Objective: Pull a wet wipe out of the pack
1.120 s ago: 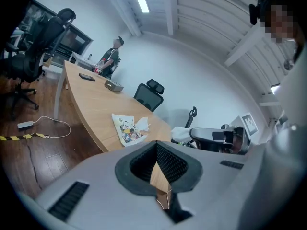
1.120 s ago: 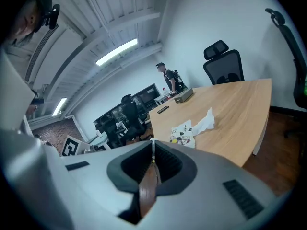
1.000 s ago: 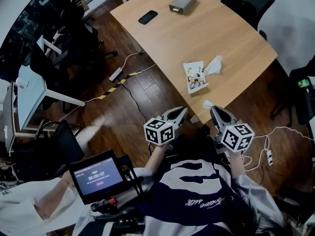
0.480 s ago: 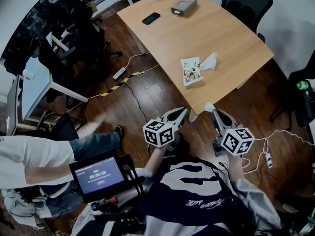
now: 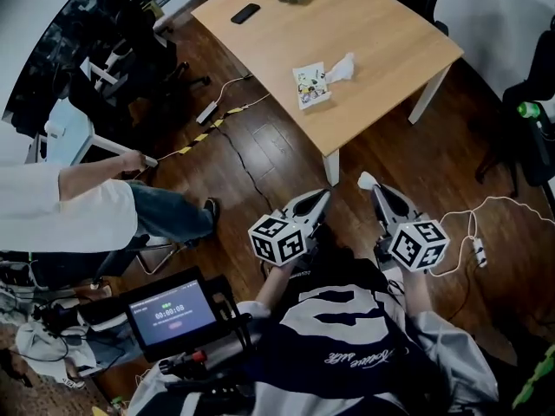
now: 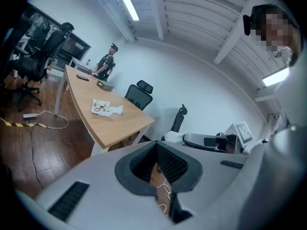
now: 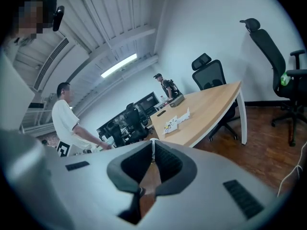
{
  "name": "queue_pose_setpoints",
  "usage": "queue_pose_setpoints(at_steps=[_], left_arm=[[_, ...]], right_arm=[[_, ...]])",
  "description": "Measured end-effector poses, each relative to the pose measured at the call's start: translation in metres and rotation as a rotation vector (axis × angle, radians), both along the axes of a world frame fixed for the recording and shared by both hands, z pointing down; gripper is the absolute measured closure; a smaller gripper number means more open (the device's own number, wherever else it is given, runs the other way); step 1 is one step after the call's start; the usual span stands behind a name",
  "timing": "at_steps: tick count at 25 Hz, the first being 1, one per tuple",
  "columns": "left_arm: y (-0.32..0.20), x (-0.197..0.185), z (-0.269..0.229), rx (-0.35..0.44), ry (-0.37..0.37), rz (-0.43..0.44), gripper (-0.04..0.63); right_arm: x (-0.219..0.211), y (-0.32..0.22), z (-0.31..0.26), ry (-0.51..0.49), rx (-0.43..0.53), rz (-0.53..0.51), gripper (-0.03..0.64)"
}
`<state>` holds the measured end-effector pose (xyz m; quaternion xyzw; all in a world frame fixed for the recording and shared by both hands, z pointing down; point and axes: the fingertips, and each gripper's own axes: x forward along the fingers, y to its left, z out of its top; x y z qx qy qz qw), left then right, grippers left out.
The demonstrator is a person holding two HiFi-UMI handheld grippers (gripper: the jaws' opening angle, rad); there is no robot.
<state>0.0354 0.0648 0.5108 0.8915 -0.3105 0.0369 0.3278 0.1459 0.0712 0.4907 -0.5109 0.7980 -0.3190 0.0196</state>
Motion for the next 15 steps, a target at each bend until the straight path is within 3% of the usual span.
queue_pose_setpoints(at_steps=[8, 15], left_arm=[[0.026, 0.003, -0.001, 0.01, -0.04, -0.006, 0.592], [0.033, 0.021, -0.011, 0.032, -0.039, 0.049, 0.592]], right_arm=[[0.002, 0.027, 0.006, -0.033, 0.011, 0.001, 0.604], [0.008, 0.045, 0.0, -0.02, 0.013, 0.038, 0.604]])
